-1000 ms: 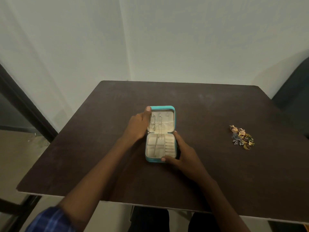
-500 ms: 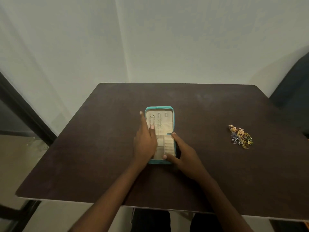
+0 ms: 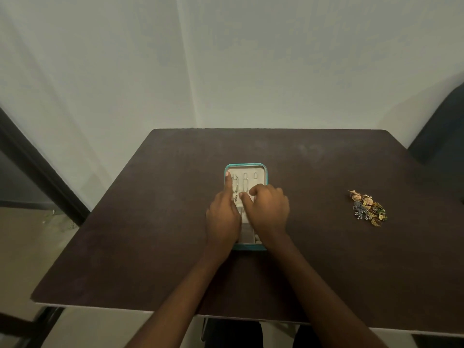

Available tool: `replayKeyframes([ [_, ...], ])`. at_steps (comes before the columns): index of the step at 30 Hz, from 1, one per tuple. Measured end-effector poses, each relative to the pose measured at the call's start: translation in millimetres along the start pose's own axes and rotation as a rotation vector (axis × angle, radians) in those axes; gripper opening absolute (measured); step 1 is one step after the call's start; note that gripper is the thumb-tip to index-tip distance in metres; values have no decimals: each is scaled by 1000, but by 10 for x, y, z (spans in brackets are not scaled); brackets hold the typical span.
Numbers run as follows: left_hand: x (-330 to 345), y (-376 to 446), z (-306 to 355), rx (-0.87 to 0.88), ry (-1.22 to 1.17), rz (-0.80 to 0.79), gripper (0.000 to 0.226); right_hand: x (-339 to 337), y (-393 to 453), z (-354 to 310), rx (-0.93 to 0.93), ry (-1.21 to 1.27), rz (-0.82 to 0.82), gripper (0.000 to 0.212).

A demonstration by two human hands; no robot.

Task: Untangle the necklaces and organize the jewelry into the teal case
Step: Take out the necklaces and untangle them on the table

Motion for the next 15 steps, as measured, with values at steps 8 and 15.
replayKeyframes([
  [8,28,3,-44,-9,10,1,62,34,89,-84,-62,-134,88,21],
  [15,19,2,-28,-17,30,-11,61,-48,210,-126,-125,-97,136,15],
])
Point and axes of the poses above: each hand's wrist, its own y-axis towards the middle knuckle, its own x-axis out of the palm, z = x × y, the point moved 9 cm from there along y, towards the middle knuckle, and after that the axes turned 7 degrees about y, right-handed, at the moved point
